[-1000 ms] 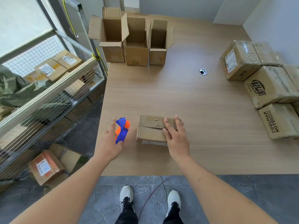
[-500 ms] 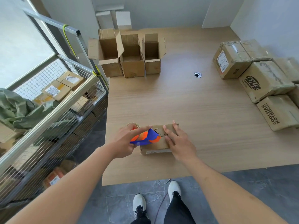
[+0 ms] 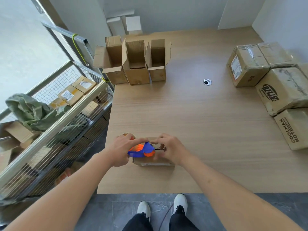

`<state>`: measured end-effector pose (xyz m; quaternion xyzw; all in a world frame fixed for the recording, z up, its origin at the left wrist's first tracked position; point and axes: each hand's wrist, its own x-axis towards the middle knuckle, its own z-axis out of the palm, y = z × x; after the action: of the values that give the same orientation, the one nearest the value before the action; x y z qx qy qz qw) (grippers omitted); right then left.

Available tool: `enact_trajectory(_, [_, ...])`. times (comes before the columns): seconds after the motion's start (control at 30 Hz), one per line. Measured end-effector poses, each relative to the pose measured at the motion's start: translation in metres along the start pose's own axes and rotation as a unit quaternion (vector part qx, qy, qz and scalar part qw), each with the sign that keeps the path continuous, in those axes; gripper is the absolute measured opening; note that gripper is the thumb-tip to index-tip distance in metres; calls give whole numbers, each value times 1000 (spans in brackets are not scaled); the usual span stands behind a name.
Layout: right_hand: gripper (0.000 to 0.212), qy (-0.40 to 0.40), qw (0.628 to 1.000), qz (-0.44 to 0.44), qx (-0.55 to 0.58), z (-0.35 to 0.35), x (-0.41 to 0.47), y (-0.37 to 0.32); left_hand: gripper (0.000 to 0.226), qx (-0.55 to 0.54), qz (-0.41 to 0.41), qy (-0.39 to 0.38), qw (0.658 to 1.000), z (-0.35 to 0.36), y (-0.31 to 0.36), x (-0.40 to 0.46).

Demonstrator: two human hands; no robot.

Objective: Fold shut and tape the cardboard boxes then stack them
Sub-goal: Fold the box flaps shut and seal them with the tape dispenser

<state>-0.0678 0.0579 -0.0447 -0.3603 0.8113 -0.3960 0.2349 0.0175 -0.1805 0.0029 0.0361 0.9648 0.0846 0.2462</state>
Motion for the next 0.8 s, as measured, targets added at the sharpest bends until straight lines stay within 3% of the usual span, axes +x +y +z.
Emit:
enact_trajectory(0.17, [41, -4, 996, 27, 84, 6, 13, 8, 95, -26, 1, 8, 1000, -1, 4, -2])
enact_trajectory(0.5, [43, -42, 980, 67, 180, -2, 22, 13, 93, -66, 30, 12, 997, 2, -9, -2])
enact_trajectory(0.8, [37, -94, 977, 119, 149, -9, 26, 5, 95, -35, 43, 10, 998, 3, -11, 0])
